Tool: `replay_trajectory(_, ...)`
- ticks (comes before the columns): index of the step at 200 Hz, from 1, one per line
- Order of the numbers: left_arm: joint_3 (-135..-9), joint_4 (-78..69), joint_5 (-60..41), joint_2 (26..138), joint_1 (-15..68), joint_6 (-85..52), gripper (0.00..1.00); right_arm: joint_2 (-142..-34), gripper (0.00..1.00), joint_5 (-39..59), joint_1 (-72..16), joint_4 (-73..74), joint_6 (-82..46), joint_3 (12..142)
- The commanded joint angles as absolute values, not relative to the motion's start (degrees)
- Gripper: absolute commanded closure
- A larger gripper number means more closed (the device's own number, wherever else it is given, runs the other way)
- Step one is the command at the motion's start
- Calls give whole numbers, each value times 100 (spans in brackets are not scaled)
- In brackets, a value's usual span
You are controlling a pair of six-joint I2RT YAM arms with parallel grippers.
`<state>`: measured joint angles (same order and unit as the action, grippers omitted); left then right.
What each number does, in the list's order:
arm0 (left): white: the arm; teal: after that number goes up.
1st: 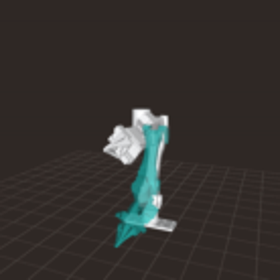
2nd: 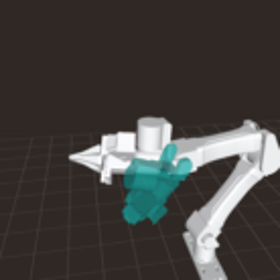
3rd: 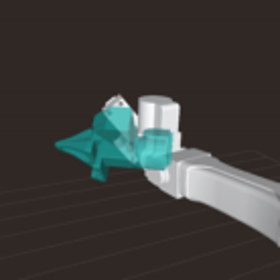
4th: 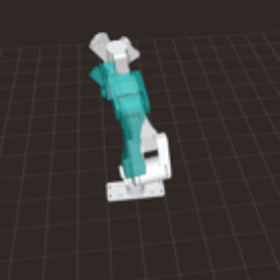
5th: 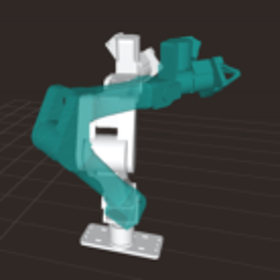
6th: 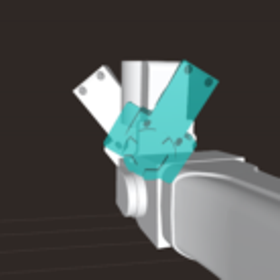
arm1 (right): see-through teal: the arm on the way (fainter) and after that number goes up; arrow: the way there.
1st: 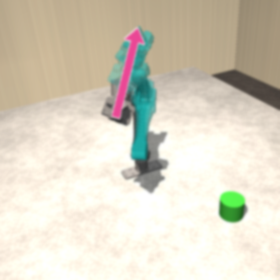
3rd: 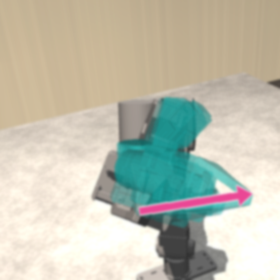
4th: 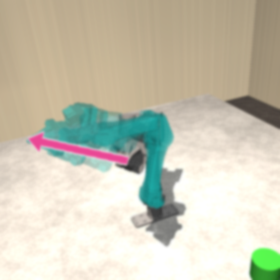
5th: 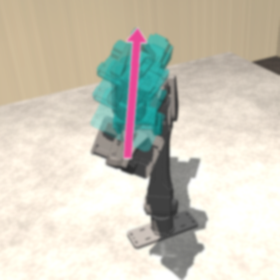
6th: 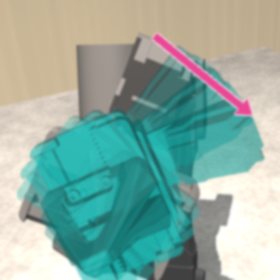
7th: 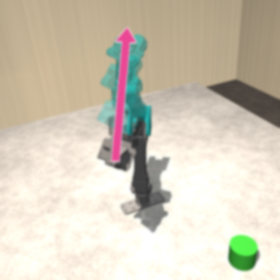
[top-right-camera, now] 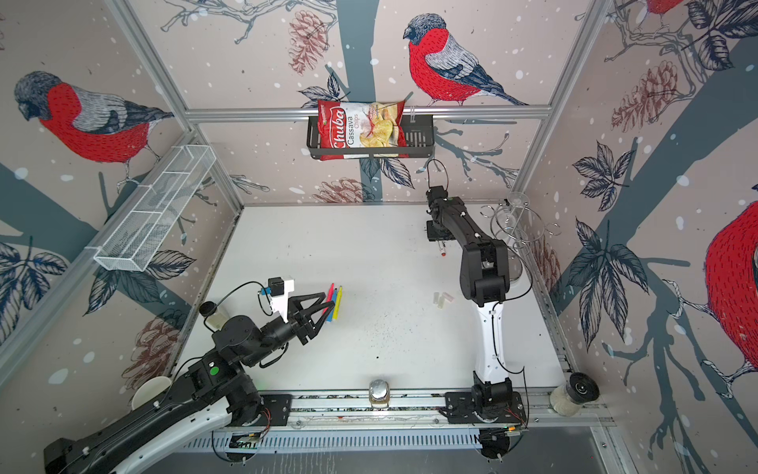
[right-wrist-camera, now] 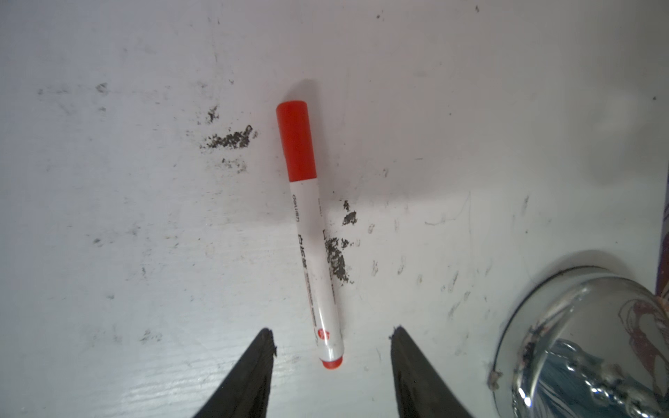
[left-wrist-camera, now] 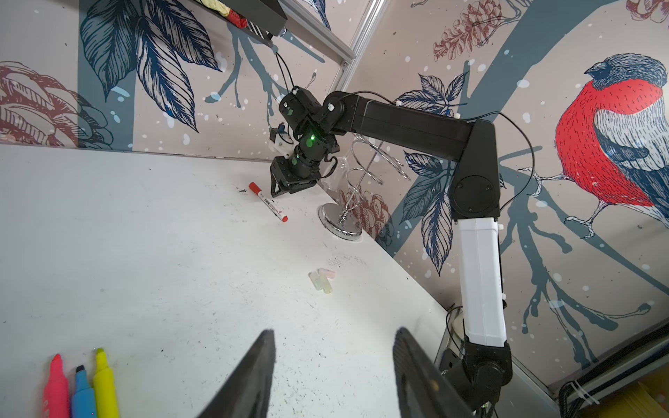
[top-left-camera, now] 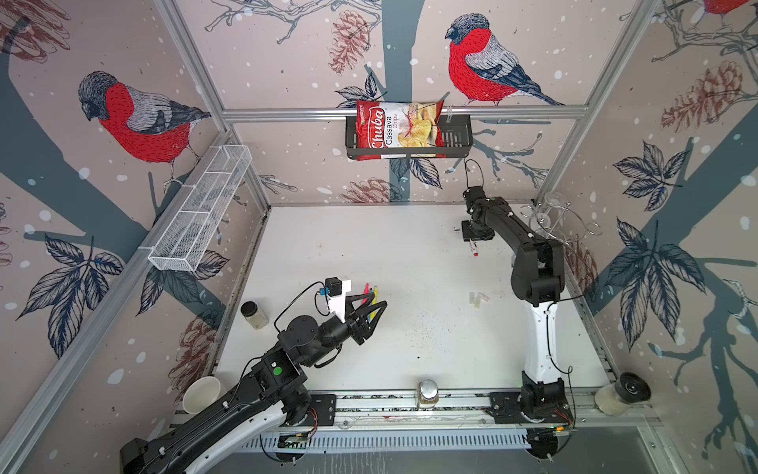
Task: Insert the pens into the pen caps
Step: 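Open the right gripper and lift it off the marker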
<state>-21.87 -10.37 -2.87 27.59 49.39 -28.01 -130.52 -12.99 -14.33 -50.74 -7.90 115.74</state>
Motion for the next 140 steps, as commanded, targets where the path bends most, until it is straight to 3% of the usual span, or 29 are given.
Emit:
replay_trajectory(1,-2257,-957,-122,2785,4936,-2684,47,-12732,46,-1212,-1476,-4879,-874,11426)
replay_trajectory(98,-2403,-426,370,3138,4939,-2804,47,-11216,46,-416,-1639,-4484,-957,10814)
replay_trajectory(140,-2496,-211,647,3435,4936,-2902,46,-10216,40,106,-1702,-4056,-1036,10351)
